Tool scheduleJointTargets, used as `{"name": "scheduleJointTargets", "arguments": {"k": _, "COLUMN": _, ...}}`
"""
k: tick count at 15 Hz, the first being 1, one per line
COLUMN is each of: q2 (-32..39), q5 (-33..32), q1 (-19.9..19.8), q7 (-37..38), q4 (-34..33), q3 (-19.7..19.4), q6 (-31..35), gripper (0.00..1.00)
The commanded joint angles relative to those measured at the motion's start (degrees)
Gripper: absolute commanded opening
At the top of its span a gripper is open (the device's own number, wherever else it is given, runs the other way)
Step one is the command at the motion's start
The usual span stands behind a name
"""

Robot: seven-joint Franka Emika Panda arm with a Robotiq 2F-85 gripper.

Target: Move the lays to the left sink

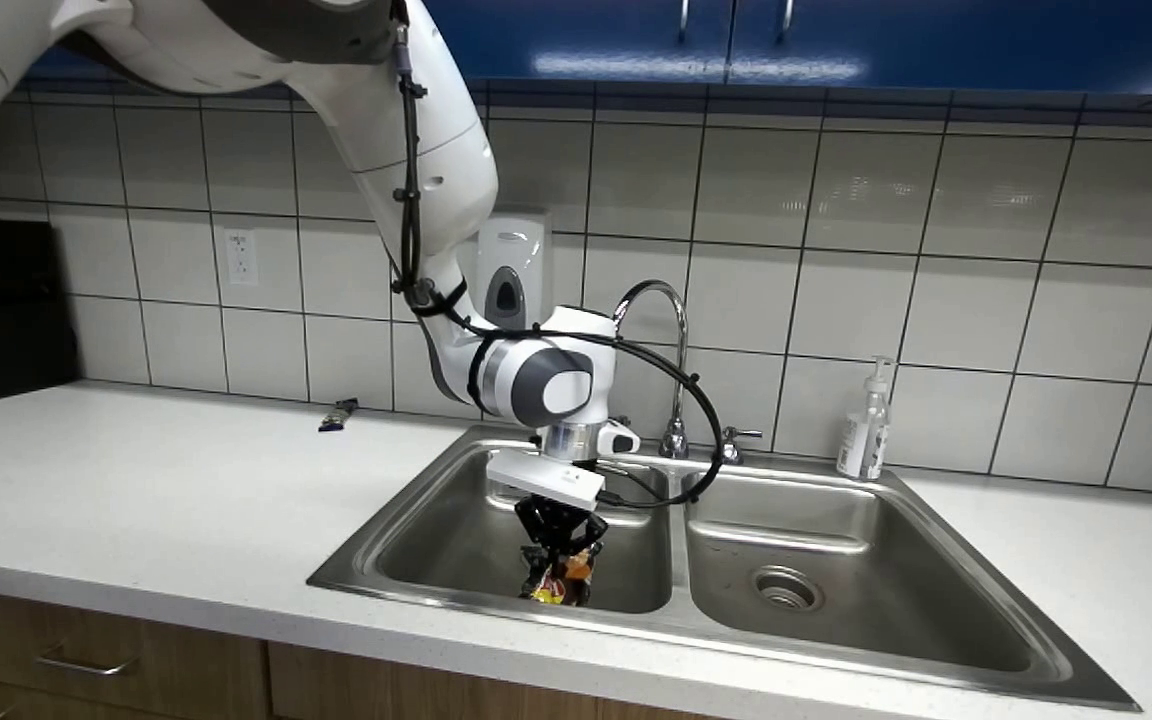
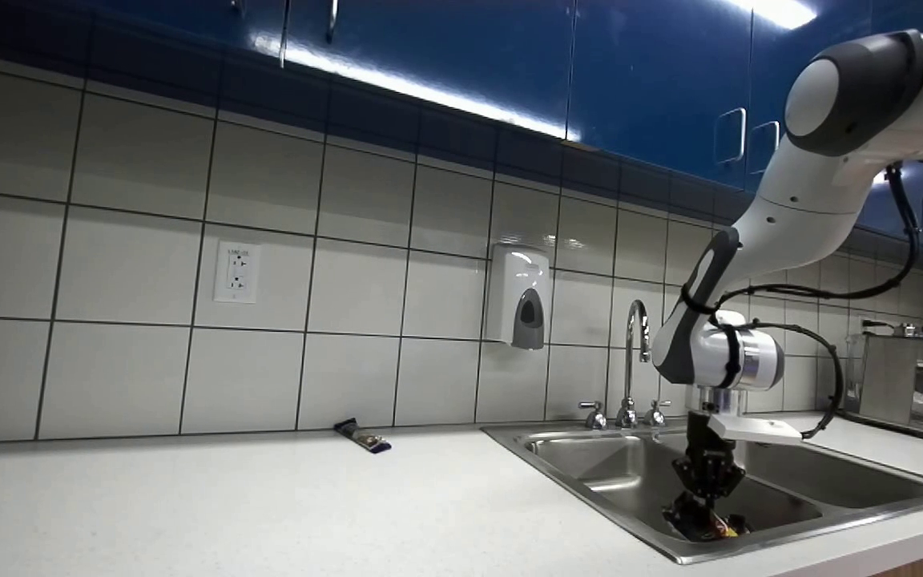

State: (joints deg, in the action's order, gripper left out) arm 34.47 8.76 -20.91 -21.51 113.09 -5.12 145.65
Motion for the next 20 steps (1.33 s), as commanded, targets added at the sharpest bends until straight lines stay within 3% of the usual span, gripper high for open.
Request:
{"name": "scheduleJointTargets", "arguments": {"k": 1, "q2": 0.7, "q5": 0.0, "q1": -1.6, "q7": -1.1, "q4": -0.7, "q3": 1.3, "q6": 0.8, "gripper": 0.0}}
{"name": "scheduleJointTargets", "arguments": {"k": 6, "q2": 0.7, "q5": -0.1, "q1": -1.5, "q7": -0.9, "q4": -0.4, "q3": 1.2, "q6": 1.1, "gripper": 0.0}}
{"name": "scheduleJointTargets", "arguments": {"k": 7, "q2": 0.5, "q5": 0.1, "q1": -1.6, "q7": -0.7, "q4": -0.2, "q3": 1.3, "q6": 1.0, "gripper": 0.26}}
{"name": "scheduleJointTargets", "arguments": {"k": 8, "q2": 0.4, "q5": 0.1, "q1": -1.6, "q7": -0.7, "q4": -0.1, "q3": 1.3, "q6": 1.0, "gripper": 0.27}}
{"name": "scheduleJointTargets", "arguments": {"k": 17, "q2": -5.0, "q5": -0.9, "q1": -0.6, "q7": 0.3, "q4": 3.2, "q3": 0.5, "q6": 0.5, "gripper": 0.94}}
{"name": "scheduleJointTargets", "arguments": {"k": 18, "q2": -6.7, "q5": -1.2, "q1": 0.0, "q7": 0.5, "q4": 4.0, "q3": 0.4, "q6": 0.4, "gripper": 0.99}}
{"name": "scheduleJointTargets", "arguments": {"k": 20, "q2": -10.2, "q5": -1.9, "q1": 1.2, "q7": 1.1, "q4": 5.6, "q3": 0.0, "q6": 0.0, "gripper": 1.0}}
